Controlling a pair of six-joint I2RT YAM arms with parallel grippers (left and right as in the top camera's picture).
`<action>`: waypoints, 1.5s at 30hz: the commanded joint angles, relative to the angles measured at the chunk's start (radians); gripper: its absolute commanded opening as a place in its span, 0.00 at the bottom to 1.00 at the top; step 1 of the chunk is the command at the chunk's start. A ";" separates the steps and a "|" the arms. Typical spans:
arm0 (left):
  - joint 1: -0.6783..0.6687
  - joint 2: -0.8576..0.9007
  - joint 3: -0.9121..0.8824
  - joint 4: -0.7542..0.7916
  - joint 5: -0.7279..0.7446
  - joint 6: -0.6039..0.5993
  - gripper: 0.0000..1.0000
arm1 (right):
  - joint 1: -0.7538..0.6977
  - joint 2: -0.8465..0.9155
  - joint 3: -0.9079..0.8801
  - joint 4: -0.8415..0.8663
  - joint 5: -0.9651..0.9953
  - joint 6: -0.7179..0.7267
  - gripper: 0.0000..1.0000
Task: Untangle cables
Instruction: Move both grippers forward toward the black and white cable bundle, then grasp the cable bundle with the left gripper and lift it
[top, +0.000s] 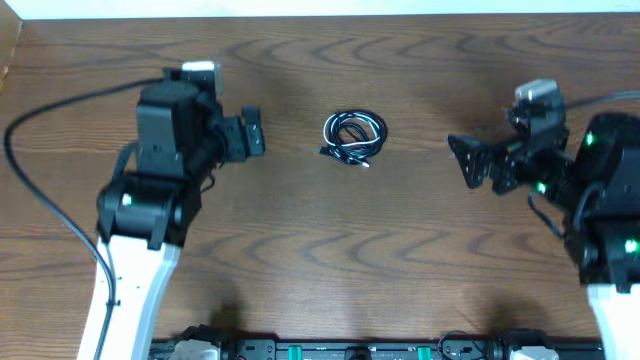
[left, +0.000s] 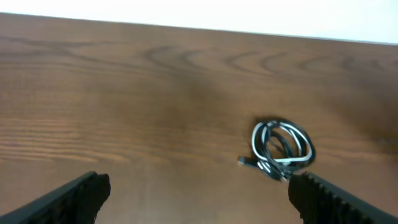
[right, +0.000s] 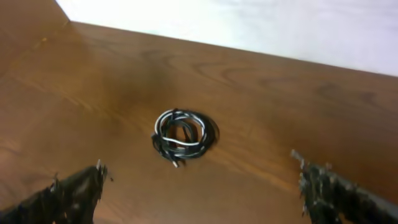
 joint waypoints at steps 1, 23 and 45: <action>-0.027 0.066 0.113 -0.060 0.012 0.018 0.98 | 0.003 0.075 0.107 -0.060 -0.023 -0.011 0.99; -0.099 0.380 0.164 -0.015 0.165 -0.165 0.77 | 0.003 0.297 0.203 -0.163 -0.071 -0.012 0.94; -0.267 0.767 0.164 0.135 0.109 -0.419 0.46 | 0.003 0.347 0.200 -0.188 -0.062 -0.013 0.86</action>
